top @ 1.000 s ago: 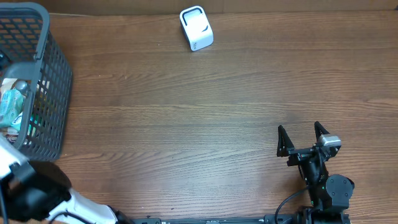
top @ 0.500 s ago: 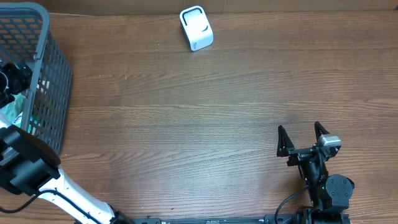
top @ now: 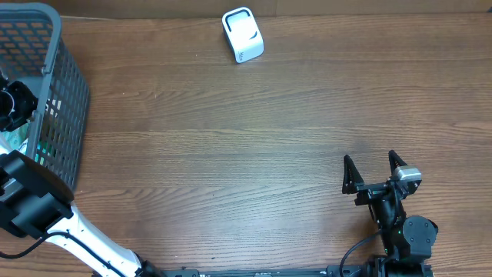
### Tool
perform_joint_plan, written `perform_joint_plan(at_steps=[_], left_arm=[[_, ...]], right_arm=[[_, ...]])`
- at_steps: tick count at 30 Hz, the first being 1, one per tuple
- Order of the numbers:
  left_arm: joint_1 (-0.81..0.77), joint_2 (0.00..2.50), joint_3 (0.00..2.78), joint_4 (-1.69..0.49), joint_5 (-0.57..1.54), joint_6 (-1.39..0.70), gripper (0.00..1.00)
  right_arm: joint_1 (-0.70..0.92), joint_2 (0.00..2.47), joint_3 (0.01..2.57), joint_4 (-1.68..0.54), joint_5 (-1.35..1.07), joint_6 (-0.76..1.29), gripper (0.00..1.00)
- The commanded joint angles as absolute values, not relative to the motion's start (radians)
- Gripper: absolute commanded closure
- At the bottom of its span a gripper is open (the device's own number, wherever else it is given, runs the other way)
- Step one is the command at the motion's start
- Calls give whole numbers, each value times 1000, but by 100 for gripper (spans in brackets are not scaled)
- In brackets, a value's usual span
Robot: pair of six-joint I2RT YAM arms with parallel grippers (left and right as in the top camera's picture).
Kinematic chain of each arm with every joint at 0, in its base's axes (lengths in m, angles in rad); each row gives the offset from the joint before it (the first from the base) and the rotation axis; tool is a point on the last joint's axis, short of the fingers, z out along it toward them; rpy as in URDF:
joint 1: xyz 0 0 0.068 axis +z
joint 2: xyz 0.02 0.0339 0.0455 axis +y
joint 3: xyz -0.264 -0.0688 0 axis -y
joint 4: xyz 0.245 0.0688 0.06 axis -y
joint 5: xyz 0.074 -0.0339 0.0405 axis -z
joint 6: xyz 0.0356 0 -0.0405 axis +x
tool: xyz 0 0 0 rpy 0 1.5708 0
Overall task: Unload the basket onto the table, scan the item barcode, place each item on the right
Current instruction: 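Reach into the basket and grasp the yellow bottle with the left gripper, then carry the yellow bottle forward and lower it onto the table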
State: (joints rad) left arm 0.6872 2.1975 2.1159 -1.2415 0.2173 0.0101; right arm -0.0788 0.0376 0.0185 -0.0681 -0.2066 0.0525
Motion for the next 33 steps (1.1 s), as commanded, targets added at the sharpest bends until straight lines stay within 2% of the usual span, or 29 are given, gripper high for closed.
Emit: perform_joint_plan(at_steps=[1,13,25,33], left_arm=[[680,2204,2117,-1245,237,2,59],[680,2170,2192,-1251,237,-15,70],[679,2025,2490,-1267,243,-99,74],[622,1895,2584,-1224,372,-176,75]], right_arm=[[-78,39,8,-62,-212,52,0],[-78,39,8,-62,-211,52,0],[-78,39,8,-62,-211,52,0],[-78,39,8,-62,-211,52,0]])
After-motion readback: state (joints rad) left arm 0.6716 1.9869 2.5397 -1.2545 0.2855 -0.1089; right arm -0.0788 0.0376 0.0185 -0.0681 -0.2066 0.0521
